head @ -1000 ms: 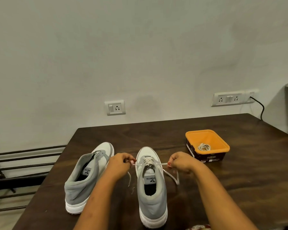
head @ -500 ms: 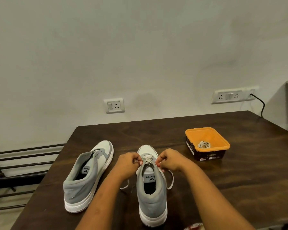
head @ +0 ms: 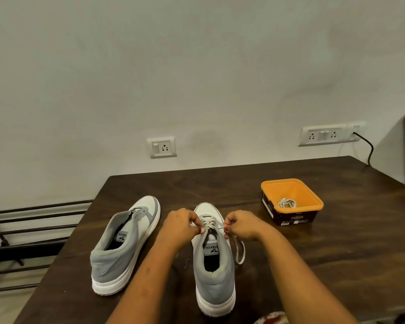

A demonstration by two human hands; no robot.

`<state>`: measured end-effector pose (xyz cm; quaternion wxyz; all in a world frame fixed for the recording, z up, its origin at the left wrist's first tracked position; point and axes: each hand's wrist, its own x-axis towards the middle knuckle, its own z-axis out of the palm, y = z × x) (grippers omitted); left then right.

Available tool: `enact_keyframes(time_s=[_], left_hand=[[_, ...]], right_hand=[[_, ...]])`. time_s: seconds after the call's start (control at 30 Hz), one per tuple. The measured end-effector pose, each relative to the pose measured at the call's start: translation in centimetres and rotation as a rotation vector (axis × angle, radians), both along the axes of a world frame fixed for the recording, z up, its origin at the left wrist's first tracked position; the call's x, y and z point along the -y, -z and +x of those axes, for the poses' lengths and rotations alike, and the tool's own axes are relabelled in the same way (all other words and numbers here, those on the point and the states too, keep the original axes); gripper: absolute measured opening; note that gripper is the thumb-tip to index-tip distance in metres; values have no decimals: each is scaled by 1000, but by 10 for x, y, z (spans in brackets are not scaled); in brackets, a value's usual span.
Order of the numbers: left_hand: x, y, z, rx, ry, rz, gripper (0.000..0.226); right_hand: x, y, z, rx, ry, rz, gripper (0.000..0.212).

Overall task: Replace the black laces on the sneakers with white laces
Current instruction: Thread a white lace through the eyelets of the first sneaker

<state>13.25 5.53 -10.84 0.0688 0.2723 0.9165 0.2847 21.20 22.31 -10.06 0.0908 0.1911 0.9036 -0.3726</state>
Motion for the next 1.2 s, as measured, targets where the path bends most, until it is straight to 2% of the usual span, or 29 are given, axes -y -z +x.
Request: enact_keyframes(time_s=[0.1, 0.23, 0.33, 0.5, 0.67, 0.8, 0.9, 1.0, 1.2], left_hand=[[3, 2, -2, 34, -48, 41, 18], [5, 6, -2, 45, -74, 54, 21], [6, 6, -3, 53, -106, 85, 27], [3, 7, -1, 65, -115, 43, 21], [5, 15, -1, 275, -9, 151, 27], [6, 16, -4, 395, 28, 240, 36], [5, 9, 2, 502, 45, 294, 28], [10, 6, 4, 626, 9, 295, 21], [15, -1, 5, 705, 19, 234, 25]], right_hand=[[-7, -1, 5, -2, 21, 0, 20], [-12, -3, 10, 35, 11, -5, 21], [-14, -4, 15, 75, 36, -94, 23], [-16, -3, 17, 64, 62, -193, 22], [-5, -6, 13, -75, 80, -289, 8], [6, -4, 4, -73, 35, -217, 15], [7, -3, 1, -48, 52, -261, 19], [4, -3, 3, -25, 64, -331, 19], [4, -4, 6, -56, 85, -379, 19]])
